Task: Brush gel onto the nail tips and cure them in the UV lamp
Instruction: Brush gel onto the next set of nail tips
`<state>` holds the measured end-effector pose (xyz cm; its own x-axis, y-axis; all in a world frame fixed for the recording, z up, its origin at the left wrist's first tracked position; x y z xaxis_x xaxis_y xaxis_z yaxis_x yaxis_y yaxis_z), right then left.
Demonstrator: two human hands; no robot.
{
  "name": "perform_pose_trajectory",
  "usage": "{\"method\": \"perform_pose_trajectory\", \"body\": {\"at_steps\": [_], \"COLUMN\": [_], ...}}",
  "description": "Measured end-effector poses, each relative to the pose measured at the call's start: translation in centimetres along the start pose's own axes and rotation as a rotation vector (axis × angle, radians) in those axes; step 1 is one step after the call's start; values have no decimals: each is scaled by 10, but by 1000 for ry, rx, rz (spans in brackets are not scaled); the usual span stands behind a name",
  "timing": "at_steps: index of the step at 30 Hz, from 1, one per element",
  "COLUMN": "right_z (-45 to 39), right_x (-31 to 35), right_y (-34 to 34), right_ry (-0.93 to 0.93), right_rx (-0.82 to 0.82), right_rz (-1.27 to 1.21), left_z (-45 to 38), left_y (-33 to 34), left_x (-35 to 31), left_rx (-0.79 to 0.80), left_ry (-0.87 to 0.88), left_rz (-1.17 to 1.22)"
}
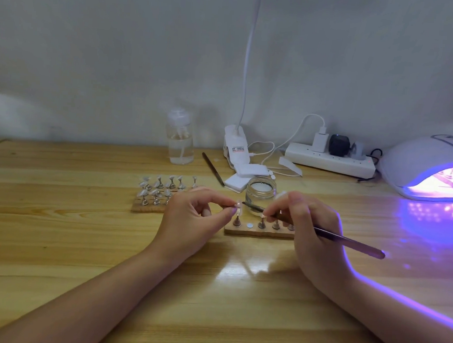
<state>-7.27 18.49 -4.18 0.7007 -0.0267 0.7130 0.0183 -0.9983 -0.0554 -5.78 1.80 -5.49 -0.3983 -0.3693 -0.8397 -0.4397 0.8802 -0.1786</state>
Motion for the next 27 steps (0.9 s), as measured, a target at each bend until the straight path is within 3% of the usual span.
{"method": "perform_pose_trajectory", "body": {"at_steps": [4, 13, 21, 27], "right_z": [0, 1, -1, 1], "right_x": [-3, -2, -7, -4], "right_y": [3, 1, 3, 3], "right_ry": [20, 39, 95, 69], "right_rx": [11, 6, 13, 13], "right_rz": [64, -72, 9, -76], "left_z": [0, 0, 0, -1], "left_y": [0, 1, 1, 2], "left_x": [0, 1, 0, -1], "left_rx": [6, 12, 24, 28], "left_ry": [9, 6, 31, 43], "left_rz": [-8, -7, -26, -38]}}
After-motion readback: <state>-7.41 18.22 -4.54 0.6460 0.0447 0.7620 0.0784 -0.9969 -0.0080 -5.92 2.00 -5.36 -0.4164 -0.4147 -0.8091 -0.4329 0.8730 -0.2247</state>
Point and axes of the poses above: each hand's wrist, its own z-axis away from the middle knuckle, its own y-axis out of the palm, x = y × z, the point moved 7 cm from there along -z, towards the middle knuckle, and after that the axes turned 8 degrees about -x, right-handed, at the moved point
